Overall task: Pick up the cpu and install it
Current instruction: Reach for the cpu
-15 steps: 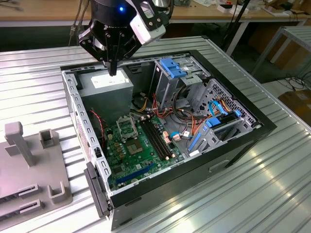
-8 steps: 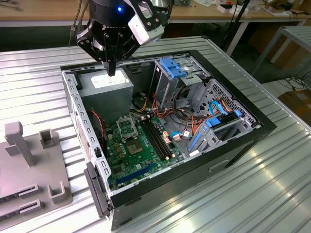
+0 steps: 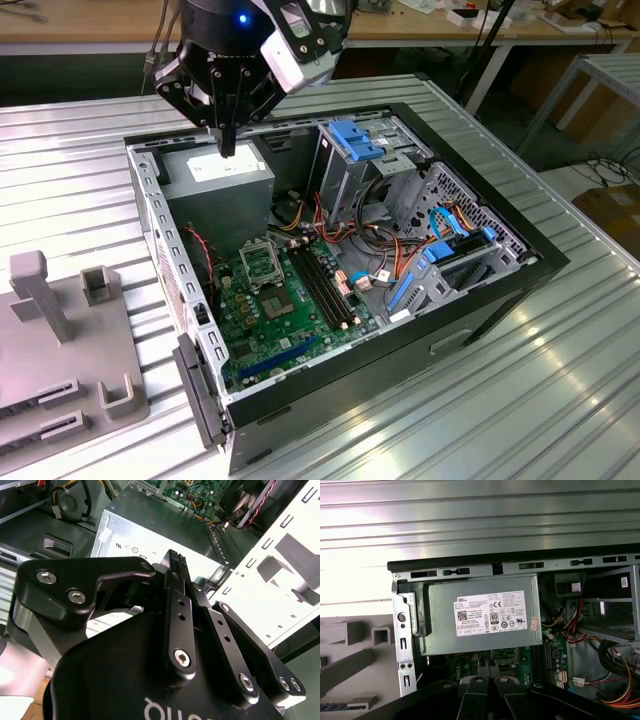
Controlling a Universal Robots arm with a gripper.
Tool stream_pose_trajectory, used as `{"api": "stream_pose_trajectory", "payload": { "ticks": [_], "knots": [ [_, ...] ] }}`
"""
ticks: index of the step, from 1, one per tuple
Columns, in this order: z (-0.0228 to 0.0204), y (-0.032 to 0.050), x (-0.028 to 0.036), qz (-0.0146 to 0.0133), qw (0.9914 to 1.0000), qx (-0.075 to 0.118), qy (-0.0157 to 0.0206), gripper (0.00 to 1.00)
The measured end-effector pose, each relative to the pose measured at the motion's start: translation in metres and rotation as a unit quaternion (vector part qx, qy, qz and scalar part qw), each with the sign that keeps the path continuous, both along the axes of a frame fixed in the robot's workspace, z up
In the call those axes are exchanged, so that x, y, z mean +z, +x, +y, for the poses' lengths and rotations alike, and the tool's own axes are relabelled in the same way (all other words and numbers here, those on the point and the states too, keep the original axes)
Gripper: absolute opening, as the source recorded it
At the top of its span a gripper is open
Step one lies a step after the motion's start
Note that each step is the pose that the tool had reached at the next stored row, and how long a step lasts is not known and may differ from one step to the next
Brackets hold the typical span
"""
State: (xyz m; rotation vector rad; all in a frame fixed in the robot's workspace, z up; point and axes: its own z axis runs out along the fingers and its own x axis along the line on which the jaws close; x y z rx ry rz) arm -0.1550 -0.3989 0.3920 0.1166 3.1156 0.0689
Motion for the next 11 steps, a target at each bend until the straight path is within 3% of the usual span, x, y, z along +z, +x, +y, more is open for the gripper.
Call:
{"api": "stream_pose_trajectory", "payload": {
  "ticks": [11],
  "knots": [
    [0.0,-0.0044,-0.0002,0.0002,1.0,0.0,0.0,0.11]
  ]
}}
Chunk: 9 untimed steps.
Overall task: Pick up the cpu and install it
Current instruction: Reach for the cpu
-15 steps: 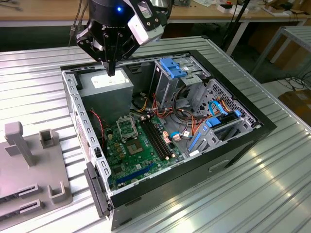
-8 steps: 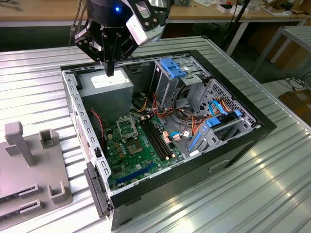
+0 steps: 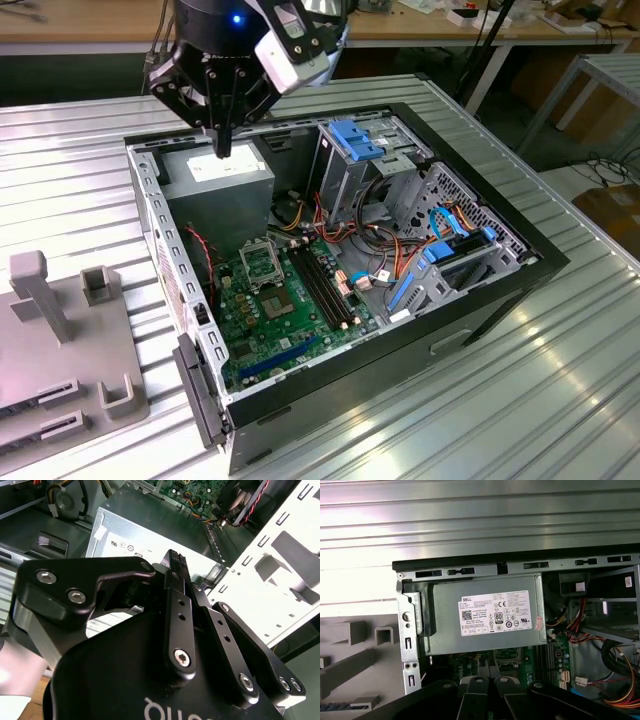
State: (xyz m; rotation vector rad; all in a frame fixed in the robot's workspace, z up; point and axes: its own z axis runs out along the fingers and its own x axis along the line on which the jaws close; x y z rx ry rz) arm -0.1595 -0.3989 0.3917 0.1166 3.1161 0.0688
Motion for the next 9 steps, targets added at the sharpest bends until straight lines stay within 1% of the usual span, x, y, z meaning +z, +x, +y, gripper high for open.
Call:
{"api": "stream_pose_trajectory", "payload": {
  "ticks": [9],
  "knots": [
    [0.0,-0.0019,-0.0001,0.0001,1.0,0.0,0.0001,0.11]
  ]
}}
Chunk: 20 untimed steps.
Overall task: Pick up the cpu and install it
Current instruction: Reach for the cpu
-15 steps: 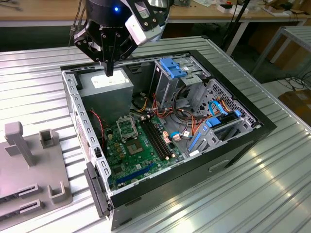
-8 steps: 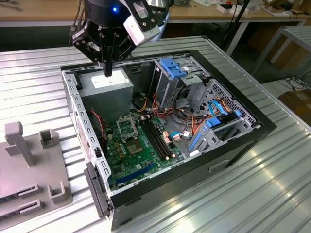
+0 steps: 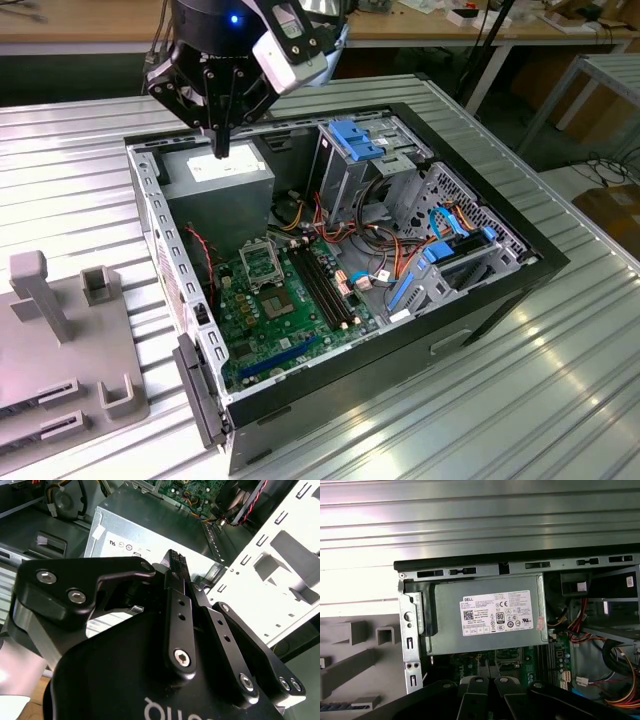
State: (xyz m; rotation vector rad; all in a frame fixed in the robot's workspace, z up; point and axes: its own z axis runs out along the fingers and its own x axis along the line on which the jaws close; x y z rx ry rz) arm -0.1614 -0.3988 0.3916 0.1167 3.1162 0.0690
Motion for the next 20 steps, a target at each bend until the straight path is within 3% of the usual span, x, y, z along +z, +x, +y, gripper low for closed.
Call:
{"api": "stream_pose_trajectory", "payload": {
  "ticks": [20],
  "knots": [
    [0.0,-0.0099,-0.0003,0.0,1.0,0.0,0.0,0.11]
  ]
}}
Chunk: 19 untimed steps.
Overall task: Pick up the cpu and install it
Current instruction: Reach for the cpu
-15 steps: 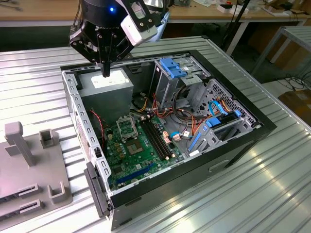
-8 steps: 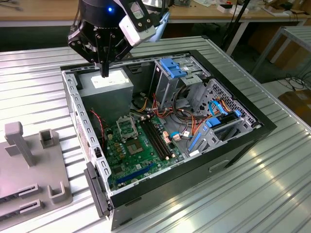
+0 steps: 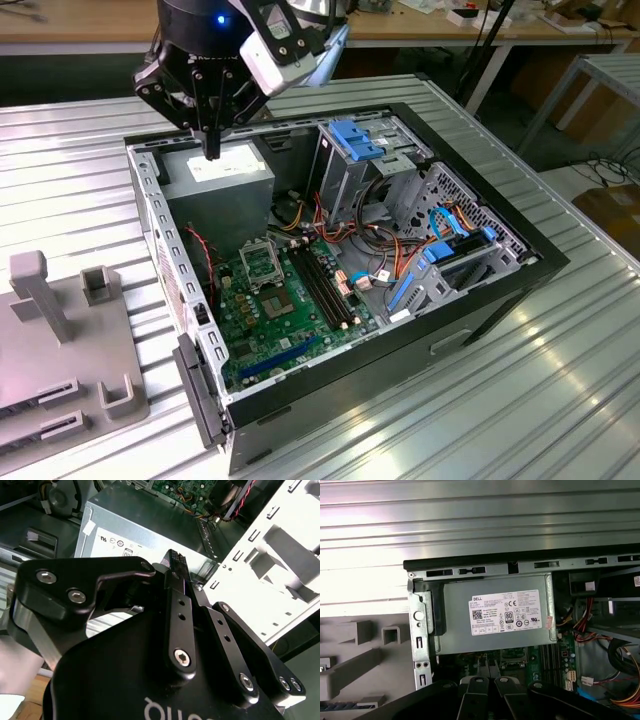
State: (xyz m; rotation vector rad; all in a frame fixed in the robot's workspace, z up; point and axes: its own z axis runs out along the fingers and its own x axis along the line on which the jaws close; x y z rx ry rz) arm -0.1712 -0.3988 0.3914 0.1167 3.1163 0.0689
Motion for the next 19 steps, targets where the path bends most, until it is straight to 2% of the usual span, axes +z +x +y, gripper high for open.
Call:
{"api": "stream_pose_trajectory", "payload": {
  "ticks": [12,19],
  "knots": [
    [0.0,-0.004,-0.0001,-0.0001,1.0,0.0,0.0,0.11],
    [-0.0014,-0.0173,-0.0001,-0.0001,1.0,0.0,0.0,0.11]
  ]
}}
